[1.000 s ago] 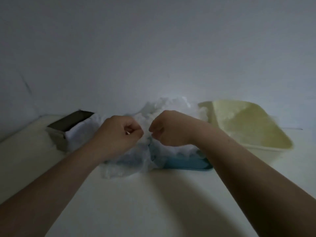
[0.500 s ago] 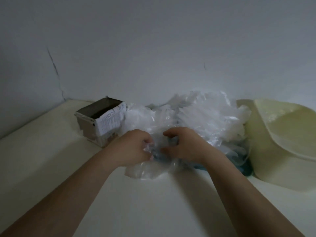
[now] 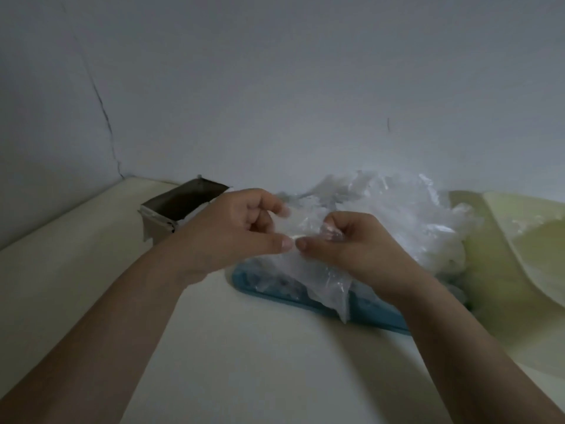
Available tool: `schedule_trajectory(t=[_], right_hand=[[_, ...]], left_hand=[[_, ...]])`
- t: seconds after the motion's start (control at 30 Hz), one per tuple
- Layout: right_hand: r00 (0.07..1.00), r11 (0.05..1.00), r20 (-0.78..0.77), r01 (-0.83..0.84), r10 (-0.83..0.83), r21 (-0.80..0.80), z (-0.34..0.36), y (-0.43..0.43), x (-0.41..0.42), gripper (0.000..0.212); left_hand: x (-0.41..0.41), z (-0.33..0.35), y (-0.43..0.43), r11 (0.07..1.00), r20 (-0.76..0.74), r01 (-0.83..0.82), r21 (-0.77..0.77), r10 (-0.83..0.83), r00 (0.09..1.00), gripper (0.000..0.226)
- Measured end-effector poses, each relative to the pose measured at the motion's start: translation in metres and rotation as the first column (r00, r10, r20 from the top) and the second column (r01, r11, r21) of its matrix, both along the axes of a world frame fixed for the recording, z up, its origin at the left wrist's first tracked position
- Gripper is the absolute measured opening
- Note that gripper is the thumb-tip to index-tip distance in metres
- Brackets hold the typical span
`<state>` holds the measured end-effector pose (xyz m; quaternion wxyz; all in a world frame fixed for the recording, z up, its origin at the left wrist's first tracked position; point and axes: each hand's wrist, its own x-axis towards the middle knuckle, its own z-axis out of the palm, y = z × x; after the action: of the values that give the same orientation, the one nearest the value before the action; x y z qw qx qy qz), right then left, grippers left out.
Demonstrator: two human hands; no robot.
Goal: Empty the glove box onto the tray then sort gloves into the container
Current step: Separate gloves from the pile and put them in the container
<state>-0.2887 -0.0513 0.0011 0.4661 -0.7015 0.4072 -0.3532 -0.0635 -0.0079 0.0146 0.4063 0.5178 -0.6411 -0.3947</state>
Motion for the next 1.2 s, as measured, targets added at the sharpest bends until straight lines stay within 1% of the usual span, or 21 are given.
schedule_trajectory(t=[0.07, 0.1, 0.13, 0.23, 0.27, 0.37, 0.47, 0.53, 0.57, 0.63, 0.67, 0.7, 0.73, 0.8, 0.87, 0.9, 0.97, 1.0, 1.03, 1.13, 1.2], right_hand=[[0.983, 0.990, 0.181, -0.002, -0.024, 0.144, -0.001, 0.000, 0.001, 0.041], [0.974, 0.981, 0.226, -0.016, -0.029, 0.194, -0.001, -0.001, 0.000, 0.042], [0.965, 0.970, 0.258, -0.025, -0.039, 0.243, 0.000, 0.000, -0.001, 0.040], [0.927, 0.930, 0.367, -0.064, -0.078, 0.361, 0.003, -0.006, -0.011, 0.034], [0.911, 0.921, 0.398, -0.059, -0.108, 0.386, 0.007, -0.007, -0.014, 0.027], [0.870, 0.933, 0.433, 0.078, -0.236, 0.352, 0.011, -0.011, -0.020, 0.042], [0.896, 0.941, 0.305, 0.271, -0.323, 0.200, 0.012, -0.010, -0.021, 0.043], [0.904, 0.917, 0.158, 0.399, -0.397, 0.020, 0.013, -0.009, -0.024, 0.043], [0.887, 0.880, 0.076, 0.461, -0.455, -0.110, 0.015, -0.008, -0.027, 0.043], [0.777, 0.729, -0.087, 0.538, -0.623, -0.423, 0.022, -0.004, -0.033, 0.037], [0.717, 0.653, -0.113, 0.543, -0.688, -0.528, 0.027, 0.000, -0.034, 0.036], [0.708, 0.614, -0.087, 0.537, -0.701, -0.578, 0.031, 0.004, -0.034, 0.036], [0.751, 0.632, -0.044, 0.521, -0.659, -0.573, 0.034, 0.008, -0.034, 0.037], [0.894, 0.807, 0.002, 0.406, -0.448, -0.429, 0.037, 0.013, -0.030, 0.048], [0.989, 0.973, -0.033, 0.133, -0.141, -0.190, 0.038, 0.017, -0.027, 0.069], [0.999, 0.998, -0.041, -0.013, 0.010, -0.069, 0.038, 0.019, -0.026, 0.078], [0.971, 0.969, -0.032, -0.235, 0.238, 0.082, 0.034, 0.021, -0.020, 0.085], [0.956, 0.951, -0.025, -0.289, 0.293, 0.112, 0.030, 0.022, -0.016, 0.080], [0.949, 0.943, -0.014, -0.310, 0.314, 0.123, 0.027, 0.024, -0.011, 0.066], [0.971, 0.960, 0.014, -0.239, 0.240, 0.147, 0.014, 0.023, 0.000, 0.018], [0.986, 0.975, -0.033, -0.155, 0.163, 0.162, 0.011, 0.020, -0.001, 0.015]], left_hand=[[-0.003, -0.004, -0.003, 0.998, -0.106, -0.056, 0.009, 0.056, 0.993, 0.013], [-0.005, -0.004, -0.004, 0.996, -0.168, -0.090, 0.015, 0.091, 0.982, 0.008], [-0.004, -0.005, -0.006, 0.993, -0.240, -0.115, 0.031, 0.119, 0.963, 0.013], [0.000, -0.003, -0.010, 0.987, -0.456, -0.136, 0.085, 0.160, 0.876, 0.007], [0.002, -0.003, -0.011, 0.986, -0.472, -0.154, 0.069, 0.169, 0.865, 0.006], [0.001, -0.003, -0.010, 0.954, -0.400, -0.299, 0.016, 0.280, 0.873, 0.011], [0.002, -0.001, -0.009, 0.910, -0.399, -0.413, -0.044, 0.363, 0.842, 0.010], [0.009, 0.000, -0.010, 0.892, -0.387, -0.445, -0.077, 0.385, 0.838, 0.009], [0.012, 0.001, -0.009, 0.894, -0.356, -0.439, -0.086, 0.384, 0.852, 0.008], [0.016, 0.006, -0.003, 0.922, -0.264, -0.377, -0.086, 0.344, 0.901, 0.006], [0.016, 0.008, 0.001, 0.941, -0.209, -0.328, -0.079, 0.306, 0.929, 0.005], [0.015, 0.011, 0.004, 0.963, -0.157, -0.262, -0.062, 0.250, 0.955, 0.004], [0.012, 0.012, 0.008, 0.982, -0.114, -0.183, -0.038, 0.177, 0.978, 0.004], [0.002, 0.015, 0.015, 1.000, -0.082, -0.025, 0.001, 0.025, 0.996, 0.004], [-0.006, 0.016, 0.018, 0.997, -0.060, 0.078, -0.011, -0.078, 0.995, 0.004], [-0.011, 0.017, 0.020, 0.993, -0.071, 0.116, -0.015, -0.117, 0.991, 0.004], [-0.019, 0.017, 0.023, 0.989, -0.096, 0.145, -0.019, -0.146, 0.985, 0.007], [-0.022, 0.018, 0.024, 0.989, -0.091, 0.143, -0.025, -0.145, 0.985, 0.007], [-0.026, 0.019, 0.026, 0.991, -0.087, 0.129, -0.032, -0.131, 0.988, 0.007], [-0.019, 0.013, 0.016, 0.998, -0.124, -0.041, -0.049, 0.035, 0.992, 0.007], [-0.007, 0.004, 0.003, 0.966, -0.070, -0.244, -0.083, 0.239, 0.969, 0.007]])
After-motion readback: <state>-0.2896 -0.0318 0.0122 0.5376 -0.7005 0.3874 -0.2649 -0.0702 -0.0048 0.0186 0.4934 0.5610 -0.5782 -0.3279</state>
